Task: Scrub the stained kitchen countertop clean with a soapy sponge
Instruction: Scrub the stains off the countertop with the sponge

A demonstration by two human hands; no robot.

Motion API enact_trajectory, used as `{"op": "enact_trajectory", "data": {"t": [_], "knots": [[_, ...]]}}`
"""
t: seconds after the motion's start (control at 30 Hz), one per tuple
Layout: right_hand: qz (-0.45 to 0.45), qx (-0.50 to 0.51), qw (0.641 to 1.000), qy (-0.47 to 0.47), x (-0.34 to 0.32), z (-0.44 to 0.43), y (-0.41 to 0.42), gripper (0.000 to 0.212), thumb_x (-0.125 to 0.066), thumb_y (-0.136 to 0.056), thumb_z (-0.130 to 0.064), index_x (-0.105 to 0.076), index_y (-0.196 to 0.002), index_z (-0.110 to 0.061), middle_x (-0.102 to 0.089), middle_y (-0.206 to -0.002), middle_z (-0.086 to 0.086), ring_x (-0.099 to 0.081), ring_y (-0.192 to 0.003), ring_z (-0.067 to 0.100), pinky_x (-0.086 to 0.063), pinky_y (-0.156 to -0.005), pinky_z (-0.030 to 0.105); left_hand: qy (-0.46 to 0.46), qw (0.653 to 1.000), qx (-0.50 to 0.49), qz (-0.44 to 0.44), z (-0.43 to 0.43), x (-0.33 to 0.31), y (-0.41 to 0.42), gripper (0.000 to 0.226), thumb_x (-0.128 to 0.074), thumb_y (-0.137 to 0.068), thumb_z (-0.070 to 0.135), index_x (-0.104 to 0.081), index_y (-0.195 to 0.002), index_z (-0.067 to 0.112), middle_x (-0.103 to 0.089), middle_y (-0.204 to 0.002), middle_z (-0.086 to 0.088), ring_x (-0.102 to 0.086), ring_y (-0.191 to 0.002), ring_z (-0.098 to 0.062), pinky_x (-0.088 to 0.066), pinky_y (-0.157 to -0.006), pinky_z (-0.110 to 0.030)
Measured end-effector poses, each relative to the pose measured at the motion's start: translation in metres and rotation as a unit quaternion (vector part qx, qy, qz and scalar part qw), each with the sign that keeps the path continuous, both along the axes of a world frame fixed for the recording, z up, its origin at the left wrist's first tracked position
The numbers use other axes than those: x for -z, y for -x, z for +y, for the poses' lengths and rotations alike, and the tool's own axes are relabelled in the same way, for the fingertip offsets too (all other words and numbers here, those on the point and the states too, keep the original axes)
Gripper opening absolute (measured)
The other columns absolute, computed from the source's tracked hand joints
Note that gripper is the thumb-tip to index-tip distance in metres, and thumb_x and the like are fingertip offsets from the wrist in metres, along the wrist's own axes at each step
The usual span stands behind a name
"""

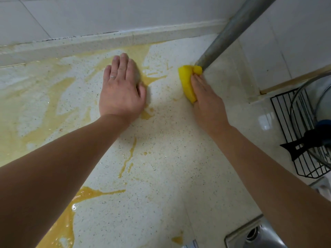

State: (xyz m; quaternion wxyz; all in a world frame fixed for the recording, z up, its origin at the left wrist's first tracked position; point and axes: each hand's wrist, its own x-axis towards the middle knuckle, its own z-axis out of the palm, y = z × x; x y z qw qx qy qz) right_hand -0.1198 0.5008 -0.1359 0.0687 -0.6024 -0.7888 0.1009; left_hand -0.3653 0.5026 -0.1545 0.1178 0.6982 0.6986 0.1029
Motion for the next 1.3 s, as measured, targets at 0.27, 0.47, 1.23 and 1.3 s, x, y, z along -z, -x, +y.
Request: {"op": "enact_trajectory", "data": {"t": [0.27, 0.47, 1.23, 1.3], "knots": [[0.23, 0.031, 0.973, -0.008, -0.021, -0.03, 0.011, 0.052, -0.041, -0.099, 0.0, -0.045, -0.149, -0.012, -0.051, -0.148, 0.005, -0.053, -0.132, 0.018, -0.047, -0.108, 0.038, -0.003, 1.0, -0.004, 0.0, 0.001, -0.001, -0.001, 0.07, -0.028, -0.101, 0.037, -0.02, -0.161, 0.002, -0.013, -0.171, -0.016, -0.006, -0.159, -0.029, -0.008, -0.13, -0.046], [0.095, 0.048, 0.994, 0.038, -0.006, -0.025, 0.027, 0.058, -0.027, -0.097, -0.025, -0.035, -0.153, -0.013, -0.037, -0.158, 0.007, -0.039, -0.143, 0.025, -0.049, -0.105, 0.044, -0.005, 1.0, -0.003, 0.001, 0.0, -0.001, -0.001, 0.07, -0.03, -0.101, 0.037, -0.021, -0.161, 0.003, -0.014, -0.171, -0.016, -0.007, -0.159, -0.029, -0.007, -0.13, -0.045], [0.052, -0.052, 0.997, 0.025, 0.001, -0.029, 0.07, 0.061, -0.034, -0.092, -0.007, -0.034, -0.153, -0.008, -0.034, -0.16, 0.008, -0.024, -0.15, 0.025, -0.038, -0.108, 0.029, -0.001, 1.0, -0.004, 0.005, 0.0, -0.002, -0.002, 0.07, -0.029, -0.101, 0.037, -0.02, -0.162, 0.004, -0.012, -0.171, -0.015, -0.006, -0.16, -0.028, -0.006, -0.13, -0.044], [0.112, -0.067, 0.991, 0.012, -0.005, -0.039, 0.059, 0.054, -0.04, -0.094, -0.009, -0.044, -0.148, -0.006, -0.045, -0.153, 0.009, -0.039, -0.144, 0.026, -0.046, -0.102, 0.033, -0.002, 1.0, -0.005, 0.003, 0.001, -0.003, -0.003, 0.07, -0.028, -0.101, 0.037, -0.02, -0.162, 0.004, -0.012, -0.171, -0.015, -0.005, -0.16, -0.028, -0.006, -0.13, -0.044]]}}
